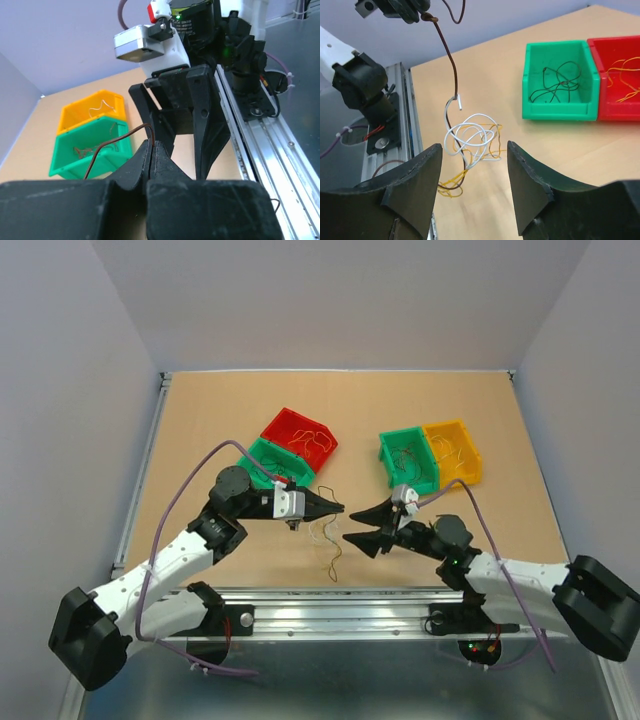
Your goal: Untangle the cables
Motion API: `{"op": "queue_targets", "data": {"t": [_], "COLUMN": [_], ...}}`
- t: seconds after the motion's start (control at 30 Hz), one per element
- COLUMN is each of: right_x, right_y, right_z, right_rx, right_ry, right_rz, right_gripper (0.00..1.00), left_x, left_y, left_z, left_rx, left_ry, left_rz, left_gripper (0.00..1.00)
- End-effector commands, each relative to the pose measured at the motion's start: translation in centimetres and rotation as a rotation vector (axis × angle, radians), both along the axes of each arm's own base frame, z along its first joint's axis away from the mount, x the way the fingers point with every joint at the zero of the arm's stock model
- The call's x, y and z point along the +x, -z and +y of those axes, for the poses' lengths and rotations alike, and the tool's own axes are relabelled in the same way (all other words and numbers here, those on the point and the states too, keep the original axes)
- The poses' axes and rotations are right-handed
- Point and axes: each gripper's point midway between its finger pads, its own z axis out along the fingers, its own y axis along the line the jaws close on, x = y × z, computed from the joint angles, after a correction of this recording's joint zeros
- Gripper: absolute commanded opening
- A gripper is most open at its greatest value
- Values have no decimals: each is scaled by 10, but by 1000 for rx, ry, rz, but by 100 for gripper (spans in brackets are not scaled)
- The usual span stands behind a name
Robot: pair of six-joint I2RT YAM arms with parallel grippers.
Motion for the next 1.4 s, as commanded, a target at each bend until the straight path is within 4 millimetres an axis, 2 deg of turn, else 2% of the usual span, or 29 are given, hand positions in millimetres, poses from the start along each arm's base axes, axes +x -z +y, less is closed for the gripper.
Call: {"op": "queue_targets", "data": {"t": [0.0, 0.07, 0.1, 0.3, 0.53, 0.83, 0.97, 1.07, 1.1, 1.17, 1.37], "right_x": [-3, 0, 0, 2, -8, -5, -3, -2, -2, -1, -3], "right_y": [-54, -47, -54, -57, -65, -64, -64, -64, -64, -62, -62], "right_z": [15, 20, 20, 16, 5, 10, 12, 19, 21, 27, 36], "right_rx": [148, 147, 176, 227, 257, 259, 284, 290, 292, 289, 310], "right_ry": [-63, -72, -73, -50, -51, -58, -59, -84, -92, -112, -165], "right_rz": [-158, -139, -158, -171, -194, -179, -183, -181, -177, -164, -159], "right_gripper": [60, 59, 59, 60, 61, 59, 54, 44, 39, 35, 26], "left_x": [-7, -7, -6, -5, -6, -8, -15, -17, -16, -17, -15], "left_y": [-14, -13, -10, -6, 3, 14, 17, 15, 12, 8, -8], "left_z": [-3, -3, -4, -4, -6, -16, -20, -23, -23, -22, -18], "left_rx": [-24, -20, -13, -8, 11, 46, 52, 52, 48, 40, 3], "left_ry": [63, 71, 75, 71, 95, 156, 186, 197, 195, 193, 145], "left_rz": [11, 12, 19, 17, 41, 81, 79, 86, 80, 76, 39], "left_gripper": [0, 0, 0, 0, 0, 0, 0, 0, 0, 0, 0]}}
